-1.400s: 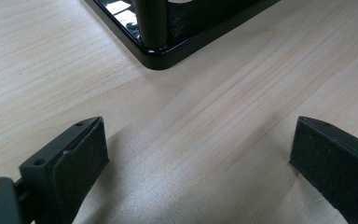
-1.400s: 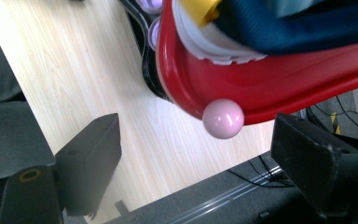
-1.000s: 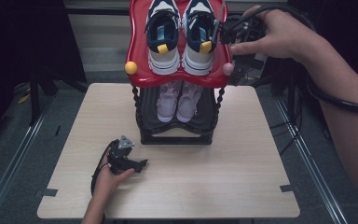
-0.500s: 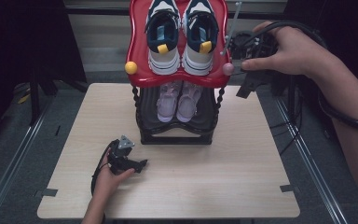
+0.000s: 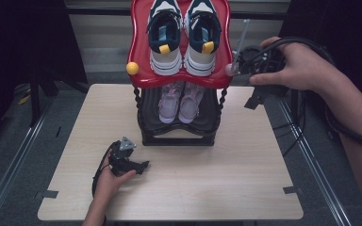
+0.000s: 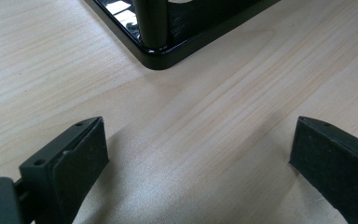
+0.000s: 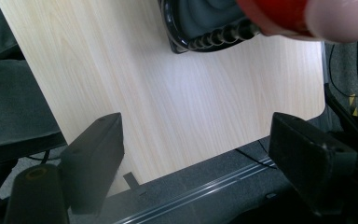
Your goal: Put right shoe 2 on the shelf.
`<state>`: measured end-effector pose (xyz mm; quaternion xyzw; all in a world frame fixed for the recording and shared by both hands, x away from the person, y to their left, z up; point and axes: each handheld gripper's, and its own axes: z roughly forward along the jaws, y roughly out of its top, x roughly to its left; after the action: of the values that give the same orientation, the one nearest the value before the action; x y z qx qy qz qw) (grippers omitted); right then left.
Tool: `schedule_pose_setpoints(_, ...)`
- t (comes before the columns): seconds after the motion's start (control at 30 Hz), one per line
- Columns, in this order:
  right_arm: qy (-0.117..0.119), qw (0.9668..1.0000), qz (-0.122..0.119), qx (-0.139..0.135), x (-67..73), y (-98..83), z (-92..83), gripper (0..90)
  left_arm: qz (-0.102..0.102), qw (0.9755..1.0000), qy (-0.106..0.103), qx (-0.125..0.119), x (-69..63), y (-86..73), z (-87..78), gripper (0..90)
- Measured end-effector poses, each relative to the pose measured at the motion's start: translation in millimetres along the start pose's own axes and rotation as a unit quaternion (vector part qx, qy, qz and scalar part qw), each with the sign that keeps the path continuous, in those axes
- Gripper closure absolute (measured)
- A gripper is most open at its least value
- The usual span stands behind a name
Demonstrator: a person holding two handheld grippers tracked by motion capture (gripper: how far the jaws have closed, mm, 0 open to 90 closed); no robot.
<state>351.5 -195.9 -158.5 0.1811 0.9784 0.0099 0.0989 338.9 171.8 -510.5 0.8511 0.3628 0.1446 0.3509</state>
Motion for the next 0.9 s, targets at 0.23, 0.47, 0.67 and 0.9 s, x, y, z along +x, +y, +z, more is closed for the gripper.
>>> schedule_pose_setpoints(0.23, 0.002, 1.0000, -0.006, 0.005, 5.7, -5.1, 18.5, 18.2, 0.000, 1.0000, 0.000, 0.002, 0.1, 0.1, -0.2, 3.4)
schedule_pose_setpoints(0.47, 0.010, 0.9999, -0.009, 0.009, 9.6, -10.5, 34.9, 18.5, 0.000, 1.0000, 0.000, 0.002, 0.1, 0.2, -0.3, 3.4)
schedule_pose_setpoints(0.67, 0.012, 0.9997, -0.013, 0.017, 12.9, -15.1, 48.3, 18.6, 0.000, 1.0000, -0.001, 0.002, 0.0, 0.2, -0.3, 3.4)
schedule_pose_setpoints(0.9, 0.017, 0.9995, -0.018, 0.019, 18.3, -19.3, 68.6, 18.6, 0.000, 1.0000, -0.001, 0.002, 0.1, 0.2, -0.3, 3.4)
